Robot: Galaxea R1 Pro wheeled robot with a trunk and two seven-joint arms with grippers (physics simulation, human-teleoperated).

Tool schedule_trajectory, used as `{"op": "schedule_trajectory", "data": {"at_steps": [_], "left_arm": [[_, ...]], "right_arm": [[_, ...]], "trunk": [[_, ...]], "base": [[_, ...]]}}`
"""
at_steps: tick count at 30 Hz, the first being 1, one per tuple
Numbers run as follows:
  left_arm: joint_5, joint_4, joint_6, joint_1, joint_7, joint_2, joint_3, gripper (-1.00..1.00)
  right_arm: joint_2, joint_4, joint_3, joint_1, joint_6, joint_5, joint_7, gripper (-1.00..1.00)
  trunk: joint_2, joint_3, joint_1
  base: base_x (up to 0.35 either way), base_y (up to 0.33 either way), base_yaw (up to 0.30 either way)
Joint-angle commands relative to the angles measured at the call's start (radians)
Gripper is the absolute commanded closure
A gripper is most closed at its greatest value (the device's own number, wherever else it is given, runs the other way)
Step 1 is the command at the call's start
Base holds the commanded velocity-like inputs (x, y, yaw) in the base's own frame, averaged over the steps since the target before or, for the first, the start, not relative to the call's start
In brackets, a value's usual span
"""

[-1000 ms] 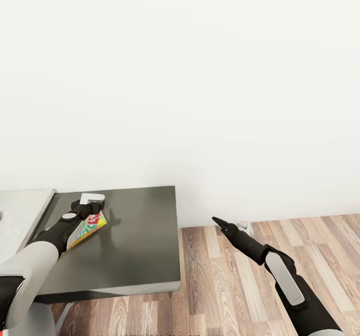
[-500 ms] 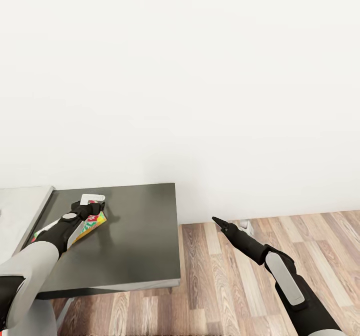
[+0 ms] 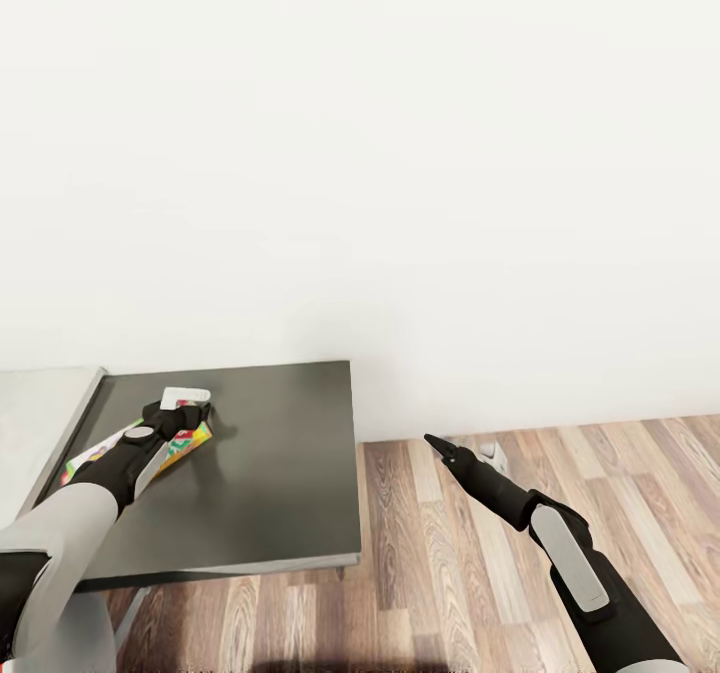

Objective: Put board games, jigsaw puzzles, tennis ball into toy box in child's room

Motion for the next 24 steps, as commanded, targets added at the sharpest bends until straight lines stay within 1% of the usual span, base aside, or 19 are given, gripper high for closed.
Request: {"op": "schedule_trajectory", "data": {"at_steps": [1, 11, 19, 24], "left_arm": [[0.004, 0.002, -0.001, 0.000, -0.001, 0.001, -0.008, -1.00], [0.003, 0.002, -0.002, 0.000, -0.001, 0.001, -0.008, -1.00], [0.003, 0.002, -0.002, 0.000, -0.001, 0.001, -0.008, -1.00], [0.003, 0.002, -0.002, 0.000, 0.000, 0.000, -0.008, -1.00]], "right_arm": [[0.000, 0.000, 0.001, 0.000, 0.003, -0.004, 0.000, -1.00], [0.000, 0.000, 0.001, -0.001, 0.003, -0.003, 0.001, -1.00], [0.000, 0.000, 0.001, -0.001, 0.003, -0.002, 0.001, -1.00], [0.000, 0.000, 0.001, -0.001, 0.003, -0.002, 0.001, -1.00]], "trunk": [[-0.001, -0.003, 0.001], [-0.001, -0.019, 0.001], [-0.001, -0.021, 0.001], [-0.001, -0.021, 0.001]], "base": [[0.000, 0.000, 0.000], [0.000, 0.000, 0.000], [-0.004, -0.004, 0.000], [-0.090, -0.140, 0.000]]}}
